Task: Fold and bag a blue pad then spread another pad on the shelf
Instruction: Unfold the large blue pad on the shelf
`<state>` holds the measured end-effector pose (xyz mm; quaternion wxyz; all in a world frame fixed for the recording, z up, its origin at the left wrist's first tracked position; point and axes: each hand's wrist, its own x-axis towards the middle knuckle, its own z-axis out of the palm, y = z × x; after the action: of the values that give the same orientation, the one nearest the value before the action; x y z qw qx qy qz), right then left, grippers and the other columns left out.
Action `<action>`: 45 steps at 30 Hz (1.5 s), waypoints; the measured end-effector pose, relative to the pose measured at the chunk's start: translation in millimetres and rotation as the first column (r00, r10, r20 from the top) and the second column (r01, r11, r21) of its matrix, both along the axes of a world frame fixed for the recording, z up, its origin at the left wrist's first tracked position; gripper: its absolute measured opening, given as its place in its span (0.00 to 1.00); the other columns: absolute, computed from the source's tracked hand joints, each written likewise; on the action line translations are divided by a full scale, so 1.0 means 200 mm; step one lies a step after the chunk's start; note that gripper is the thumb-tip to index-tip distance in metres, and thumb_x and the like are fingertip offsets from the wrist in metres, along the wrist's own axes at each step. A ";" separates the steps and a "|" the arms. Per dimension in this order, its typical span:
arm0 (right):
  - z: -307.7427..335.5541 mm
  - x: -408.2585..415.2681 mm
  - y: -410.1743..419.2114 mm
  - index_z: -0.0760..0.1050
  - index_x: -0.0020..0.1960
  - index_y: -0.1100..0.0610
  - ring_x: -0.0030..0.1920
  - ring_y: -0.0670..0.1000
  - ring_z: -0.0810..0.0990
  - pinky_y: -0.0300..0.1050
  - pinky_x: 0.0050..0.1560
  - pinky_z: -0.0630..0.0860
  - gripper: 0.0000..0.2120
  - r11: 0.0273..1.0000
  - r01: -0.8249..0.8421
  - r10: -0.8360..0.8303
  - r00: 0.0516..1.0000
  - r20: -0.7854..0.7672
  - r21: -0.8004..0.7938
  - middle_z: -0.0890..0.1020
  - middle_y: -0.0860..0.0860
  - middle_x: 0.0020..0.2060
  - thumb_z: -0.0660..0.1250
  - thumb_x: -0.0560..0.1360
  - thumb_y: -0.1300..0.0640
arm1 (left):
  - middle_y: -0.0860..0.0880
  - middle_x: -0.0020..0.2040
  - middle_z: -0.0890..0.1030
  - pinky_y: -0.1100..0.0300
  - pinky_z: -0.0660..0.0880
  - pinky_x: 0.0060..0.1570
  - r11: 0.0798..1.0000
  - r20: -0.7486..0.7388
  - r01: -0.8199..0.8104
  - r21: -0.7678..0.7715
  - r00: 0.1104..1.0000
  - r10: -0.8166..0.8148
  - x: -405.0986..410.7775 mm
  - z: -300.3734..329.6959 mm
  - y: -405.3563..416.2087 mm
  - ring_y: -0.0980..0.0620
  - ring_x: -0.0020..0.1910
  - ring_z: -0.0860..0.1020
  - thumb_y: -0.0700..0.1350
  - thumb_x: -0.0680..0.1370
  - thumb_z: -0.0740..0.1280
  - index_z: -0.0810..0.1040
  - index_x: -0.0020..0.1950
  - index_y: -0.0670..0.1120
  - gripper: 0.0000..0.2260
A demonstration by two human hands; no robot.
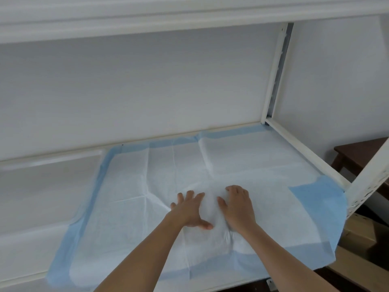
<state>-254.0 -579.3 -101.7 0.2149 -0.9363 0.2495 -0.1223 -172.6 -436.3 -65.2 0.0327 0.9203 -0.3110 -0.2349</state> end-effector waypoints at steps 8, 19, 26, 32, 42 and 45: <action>-0.04 0.04 0.05 0.72 0.59 0.58 0.63 0.56 0.72 0.55 0.68 0.64 0.38 0.997 0.065 -0.066 0.997 -0.051 -0.031 0.77 0.54 0.58 0.51 0.67 0.28 | 0.46 0.78 0.41 0.41 0.48 0.72 0.975 0.031 -0.224 -0.013 0.974 0.224 0.10 0.01 0.08 0.38 0.76 0.44 0.62 0.70 0.70 0.48 0.78 0.52 0.45; -0.09 0.01 0.03 0.73 0.53 0.54 0.71 0.56 0.65 0.54 0.73 0.53 0.12 0.999 0.037 -0.038 0.998 0.050 0.029 0.76 0.52 0.62 0.61 0.78 0.46 | 0.47 0.77 0.33 0.39 0.45 0.73 0.975 -0.062 -0.221 0.025 0.973 0.223 0.05 -0.05 0.17 0.39 0.75 0.35 0.69 0.72 0.61 0.38 0.78 0.55 0.45; -0.04 -0.02 0.06 0.67 0.41 0.52 0.73 0.56 0.62 0.56 0.74 0.51 0.09 0.989 0.059 -0.065 0.997 0.037 0.137 0.81 0.54 0.50 0.61 0.79 0.54 | 0.50 0.78 0.35 0.42 0.47 0.73 0.983 -0.065 -0.184 -0.011 0.981 0.183 -0.03 -0.04 0.21 0.43 0.76 0.36 0.67 0.74 0.60 0.40 0.78 0.54 0.42; 0.08 -0.09 0.13 0.67 0.42 0.55 0.42 0.56 0.78 0.54 0.48 0.75 0.07 0.963 0.085 -0.122 0.984 0.130 0.256 0.78 0.52 0.37 0.59 0.79 0.58 | 0.50 0.78 0.38 0.44 0.47 0.73 0.975 -0.089 -0.208 -0.076 0.976 0.201 -0.14 -0.04 0.28 0.46 0.77 0.38 0.65 0.75 0.60 0.42 0.78 0.52 0.40; 0.28 -0.33 0.27 0.62 0.45 0.58 0.31 0.49 0.67 0.43 0.30 0.64 0.07 0.927 0.041 -0.108 0.981 0.159 0.374 0.70 0.50 0.34 0.50 0.76 0.67 | 0.46 0.78 0.40 0.47 0.50 0.75 0.932 -0.215 -0.289 -0.219 0.946 0.243 -0.43 -0.01 0.39 0.46 0.77 0.42 0.61 0.76 0.63 0.44 0.78 0.50 0.40; 0.32 -0.40 0.30 0.62 0.44 0.58 0.30 0.48 0.65 0.43 0.30 0.62 0.08 0.941 0.003 -0.074 0.977 0.198 0.340 0.68 0.50 0.32 0.49 0.76 0.68 | 0.45 0.78 0.40 0.49 0.50 0.75 0.916 -0.247 -0.309 -0.255 0.937 0.247 -0.52 0.01 0.42 0.45 0.77 0.43 0.59 0.76 0.64 0.44 0.78 0.49 0.40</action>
<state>-334.2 -519.8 -37.2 0.3946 -0.8625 0.2612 -0.1791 -277.4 -351.6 -64.0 0.2331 0.9105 -0.2021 -0.2754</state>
